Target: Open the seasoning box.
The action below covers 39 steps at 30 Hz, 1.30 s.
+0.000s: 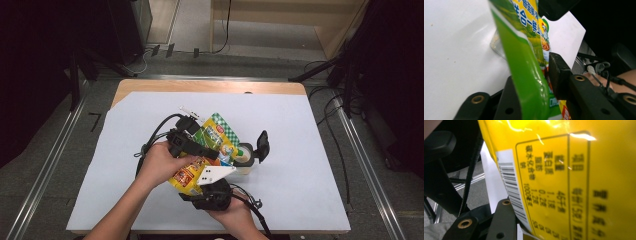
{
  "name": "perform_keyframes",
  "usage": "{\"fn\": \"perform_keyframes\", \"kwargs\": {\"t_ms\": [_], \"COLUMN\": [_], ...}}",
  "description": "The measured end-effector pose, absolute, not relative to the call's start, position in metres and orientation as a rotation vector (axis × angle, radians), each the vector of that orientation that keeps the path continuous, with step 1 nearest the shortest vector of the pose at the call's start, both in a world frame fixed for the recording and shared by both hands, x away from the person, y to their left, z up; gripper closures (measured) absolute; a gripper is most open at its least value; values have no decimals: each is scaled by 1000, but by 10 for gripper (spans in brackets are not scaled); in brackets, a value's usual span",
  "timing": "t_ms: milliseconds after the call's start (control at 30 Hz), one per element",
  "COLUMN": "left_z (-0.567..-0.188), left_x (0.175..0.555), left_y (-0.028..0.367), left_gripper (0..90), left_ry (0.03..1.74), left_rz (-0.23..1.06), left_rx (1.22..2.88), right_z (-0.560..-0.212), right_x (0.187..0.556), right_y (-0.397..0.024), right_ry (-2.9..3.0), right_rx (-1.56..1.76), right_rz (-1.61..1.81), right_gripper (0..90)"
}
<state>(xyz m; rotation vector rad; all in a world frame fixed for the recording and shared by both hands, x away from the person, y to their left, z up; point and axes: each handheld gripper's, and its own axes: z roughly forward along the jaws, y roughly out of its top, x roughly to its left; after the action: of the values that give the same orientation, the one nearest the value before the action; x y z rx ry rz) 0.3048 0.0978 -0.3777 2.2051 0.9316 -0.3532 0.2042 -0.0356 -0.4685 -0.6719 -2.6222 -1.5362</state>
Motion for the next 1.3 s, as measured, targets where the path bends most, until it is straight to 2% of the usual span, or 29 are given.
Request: {"fn": "perform_keyframes", "kwargs": {"t_ms": [133,300,400,567,833,1100,1167,1300], "left_z": [-375,-372,-370,-367,-366,-359,-357,-355], "left_x": [307,309,309,306,311,315,316,315], "left_y": [97,96,94,86,86,91,96,100], "left_gripper": [786,796,801,795,772,648,668,770], "left_ry": [1018,1093,1128,1114,1123,1060,1062,1064], "left_rz": [-368,-366,-363,-348,-383,-441,-441,-427], "left_rx": [2177,2159,2158,2192,2220,2216,2209,2239], "right_z": [-466,-462,-461,-462,-461,-461,-463,-463], "right_x": [204,202,200,201,204,207,208,208], "right_y": [-35,-31,-29,-31,-34,-41,-44,-45], "right_ry": [-2627,-2686,-2741,-2684,-2627,-2527,-2499,-2496], "right_rx": [-708,-783,-827,-819,-763,-753,-767,-753], "right_rz": [-1536,-1511,-1493,-1502,-1540,-1611,-1621,-1625], "right_gripper": [671,596,589,687,696,705,706,706]}}
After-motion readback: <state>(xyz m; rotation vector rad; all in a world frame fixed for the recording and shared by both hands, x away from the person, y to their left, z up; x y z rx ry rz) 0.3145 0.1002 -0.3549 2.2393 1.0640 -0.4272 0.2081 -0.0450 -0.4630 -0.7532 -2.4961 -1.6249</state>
